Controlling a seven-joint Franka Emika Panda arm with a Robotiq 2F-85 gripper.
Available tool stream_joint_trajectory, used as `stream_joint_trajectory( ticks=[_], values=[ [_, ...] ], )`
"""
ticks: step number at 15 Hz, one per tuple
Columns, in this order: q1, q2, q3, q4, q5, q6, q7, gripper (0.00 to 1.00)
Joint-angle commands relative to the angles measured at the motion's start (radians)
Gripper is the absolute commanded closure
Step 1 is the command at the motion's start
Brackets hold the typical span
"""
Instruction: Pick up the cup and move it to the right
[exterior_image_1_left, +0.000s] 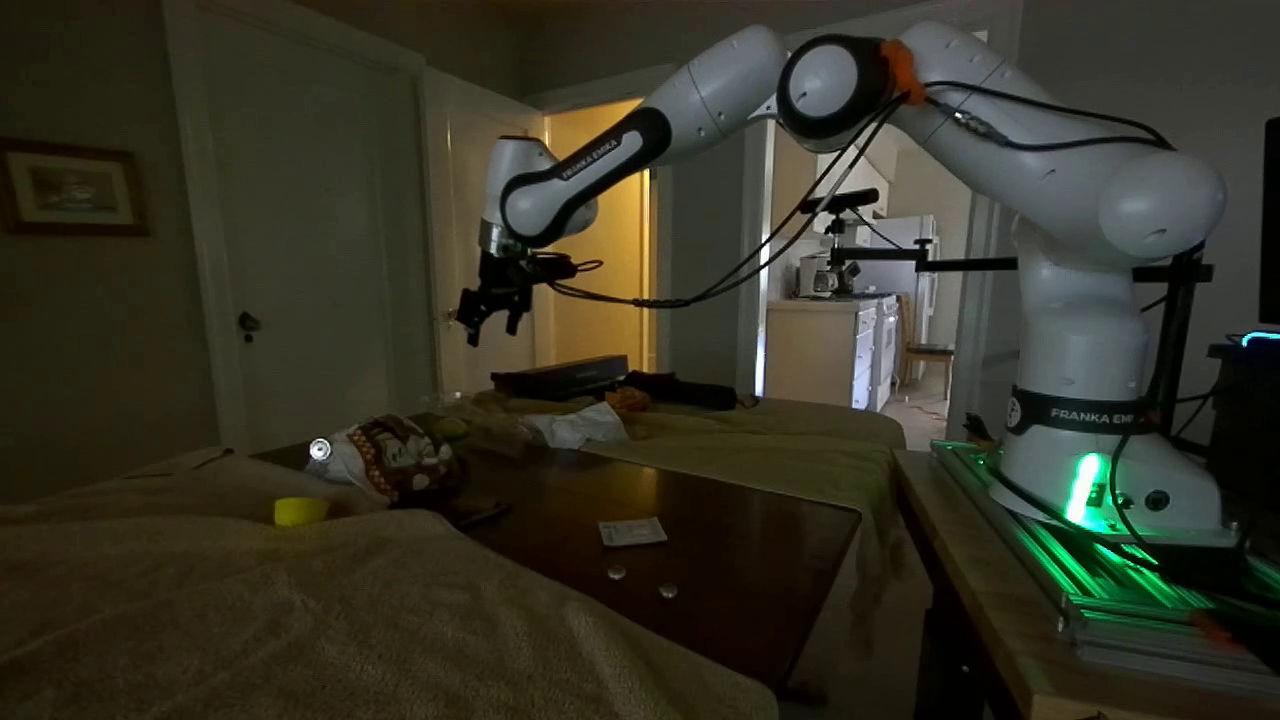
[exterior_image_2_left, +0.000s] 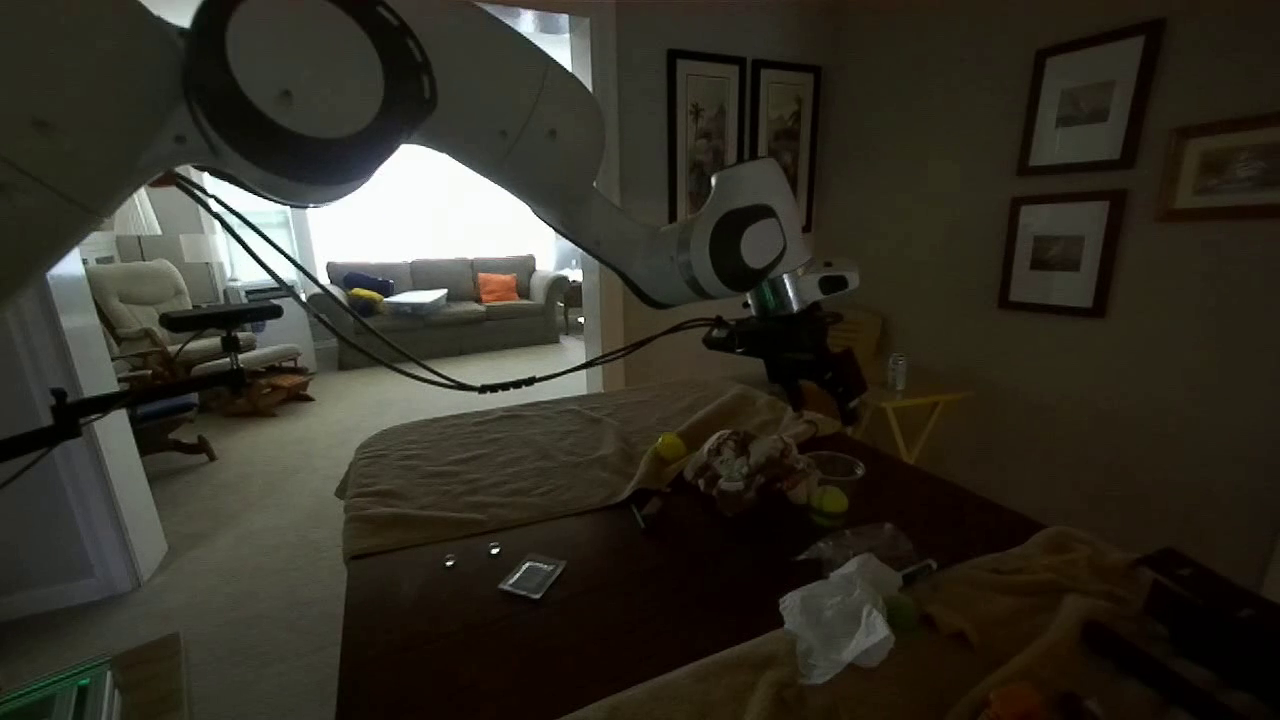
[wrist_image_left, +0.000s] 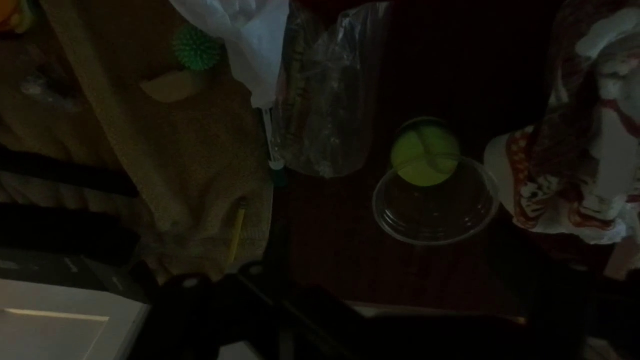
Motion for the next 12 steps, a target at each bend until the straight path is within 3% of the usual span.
stream_joint_trajectory(
  ticks=[1, 12],
  values=[
    [0.012, 0.141, -0.012, 0.234, 0.04, -0.107, 0.055, 0.0],
    [-0.013, 0.396, -0.028, 0.654, 0.048, -0.36, 0.162, 0.0]
  ],
)
